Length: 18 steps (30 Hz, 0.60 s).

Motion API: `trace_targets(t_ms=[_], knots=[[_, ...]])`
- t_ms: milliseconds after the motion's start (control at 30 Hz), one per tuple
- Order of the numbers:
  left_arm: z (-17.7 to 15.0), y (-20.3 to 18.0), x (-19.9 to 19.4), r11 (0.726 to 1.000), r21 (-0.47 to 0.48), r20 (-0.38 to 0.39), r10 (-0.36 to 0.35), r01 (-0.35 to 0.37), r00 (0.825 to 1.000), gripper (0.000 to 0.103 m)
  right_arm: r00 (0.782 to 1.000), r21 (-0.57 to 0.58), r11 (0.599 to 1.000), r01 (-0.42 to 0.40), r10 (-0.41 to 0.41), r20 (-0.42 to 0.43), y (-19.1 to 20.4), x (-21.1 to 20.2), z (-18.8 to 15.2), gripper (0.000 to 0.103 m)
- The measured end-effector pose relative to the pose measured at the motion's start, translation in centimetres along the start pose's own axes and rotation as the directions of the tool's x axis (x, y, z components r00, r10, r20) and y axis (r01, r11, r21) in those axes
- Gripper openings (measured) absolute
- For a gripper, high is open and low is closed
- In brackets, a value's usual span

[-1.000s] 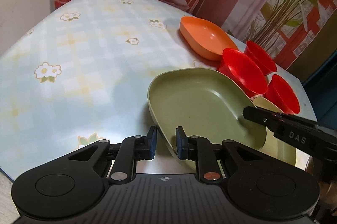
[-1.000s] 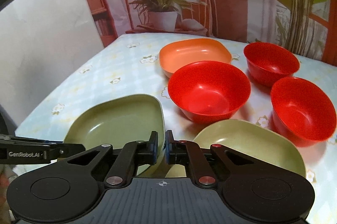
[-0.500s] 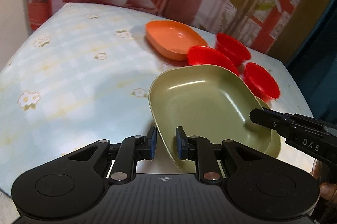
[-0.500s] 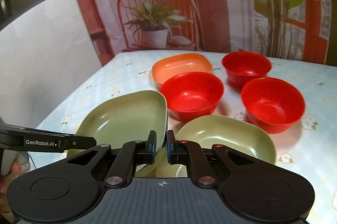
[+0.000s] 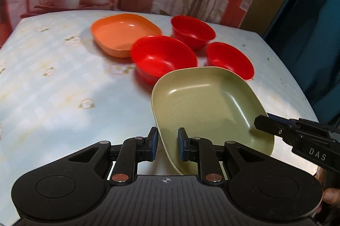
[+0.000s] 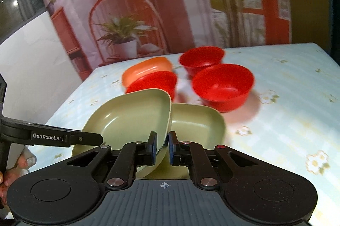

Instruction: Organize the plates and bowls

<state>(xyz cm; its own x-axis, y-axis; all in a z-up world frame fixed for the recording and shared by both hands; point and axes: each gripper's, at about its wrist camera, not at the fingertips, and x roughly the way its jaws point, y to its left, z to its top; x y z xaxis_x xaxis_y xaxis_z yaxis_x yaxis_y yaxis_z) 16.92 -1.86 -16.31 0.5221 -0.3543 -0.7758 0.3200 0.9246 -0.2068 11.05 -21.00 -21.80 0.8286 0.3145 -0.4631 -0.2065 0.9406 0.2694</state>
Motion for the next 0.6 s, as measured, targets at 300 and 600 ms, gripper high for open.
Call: trace_targets(t_ms=[300, 600], knots=[[0.9, -2.0, 2.5, 0.997, 0.071, -0.047, -0.003, 0.006, 0.999, 0.021, 0.999, 0.063, 0.997, 0.051, -0.050, -0.015, -2.4, -0.4, -1.3, 0.011], [2.0, -3.0, 4.4, 0.991, 0.131, -0.065, 0.030, -0.021, 0.997, 0.021, 0.997, 0.102, 0.992, 0.070, -0.066, -0.044, -3.5, 0.6, -1.8, 0.013]])
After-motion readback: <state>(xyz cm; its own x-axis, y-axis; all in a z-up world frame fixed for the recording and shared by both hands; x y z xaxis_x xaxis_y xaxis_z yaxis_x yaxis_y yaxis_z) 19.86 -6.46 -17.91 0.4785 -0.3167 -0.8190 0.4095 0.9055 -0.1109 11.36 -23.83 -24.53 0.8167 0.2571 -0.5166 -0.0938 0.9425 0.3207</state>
